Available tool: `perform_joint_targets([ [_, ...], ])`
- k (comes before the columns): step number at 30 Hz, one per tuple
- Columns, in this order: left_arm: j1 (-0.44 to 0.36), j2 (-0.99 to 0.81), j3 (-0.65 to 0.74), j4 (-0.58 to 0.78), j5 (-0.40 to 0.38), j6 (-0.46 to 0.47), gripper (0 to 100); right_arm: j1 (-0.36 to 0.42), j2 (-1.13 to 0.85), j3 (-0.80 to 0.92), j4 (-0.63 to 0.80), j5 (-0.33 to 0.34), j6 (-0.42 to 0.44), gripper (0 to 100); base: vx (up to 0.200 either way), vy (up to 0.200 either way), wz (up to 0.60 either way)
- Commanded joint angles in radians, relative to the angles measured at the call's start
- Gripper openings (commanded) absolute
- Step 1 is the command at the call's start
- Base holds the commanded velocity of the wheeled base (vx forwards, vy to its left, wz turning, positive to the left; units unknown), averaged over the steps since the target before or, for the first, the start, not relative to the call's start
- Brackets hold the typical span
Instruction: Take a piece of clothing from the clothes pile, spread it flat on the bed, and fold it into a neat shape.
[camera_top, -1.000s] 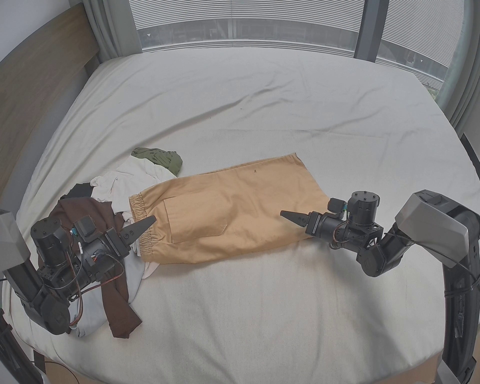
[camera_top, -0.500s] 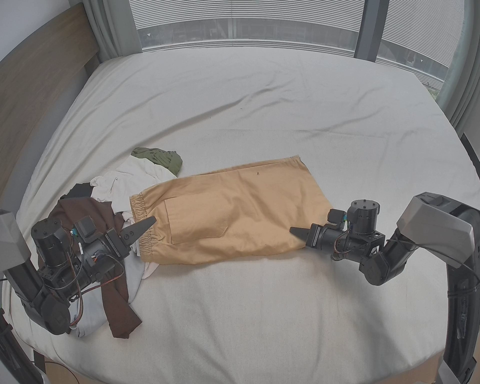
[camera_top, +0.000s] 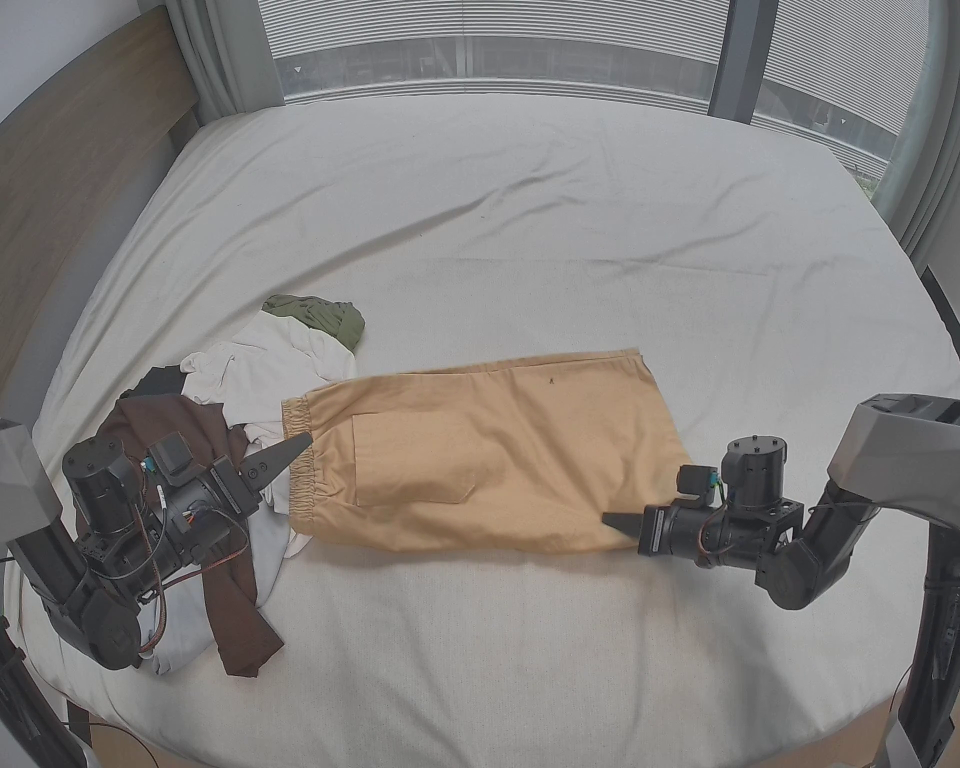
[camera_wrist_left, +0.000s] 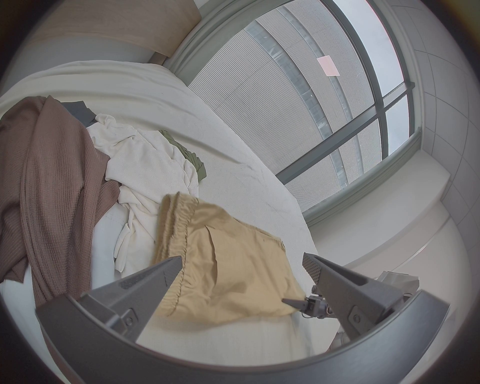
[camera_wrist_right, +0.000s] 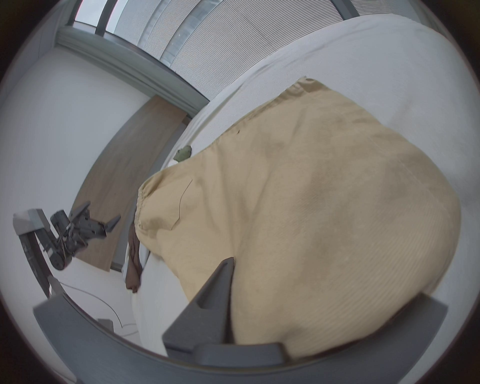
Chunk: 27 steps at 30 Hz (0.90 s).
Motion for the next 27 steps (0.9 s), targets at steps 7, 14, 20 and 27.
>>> perform_joint_targets([
  [7,-0.001,-0.001,0.001,0.001,0.0,-0.001,100,0.005,-0.163,0.279,-0.005,-0.019,-0.063,0,0.0,0.0,0.0],
  [14,-0.001,-0.003,0.001,0.001,0.0,-0.001,100,-0.005,-0.214,0.46,-0.005,-0.03,-0.088,0,0.0,0.0,0.0],
  [20,-0.002,-0.012,0.01,-0.001,-0.001,-0.001,100,-0.044,-0.224,0.52,-0.005,-0.043,-0.091,0,0.0,0.0,0.0],
  [27,-0.009,-0.012,0.011,-0.001,-0.001,-0.001,100,-0.057,-0.208,0.523,-0.005,-0.047,-0.093,0,0.0,0.0,0.0],
])
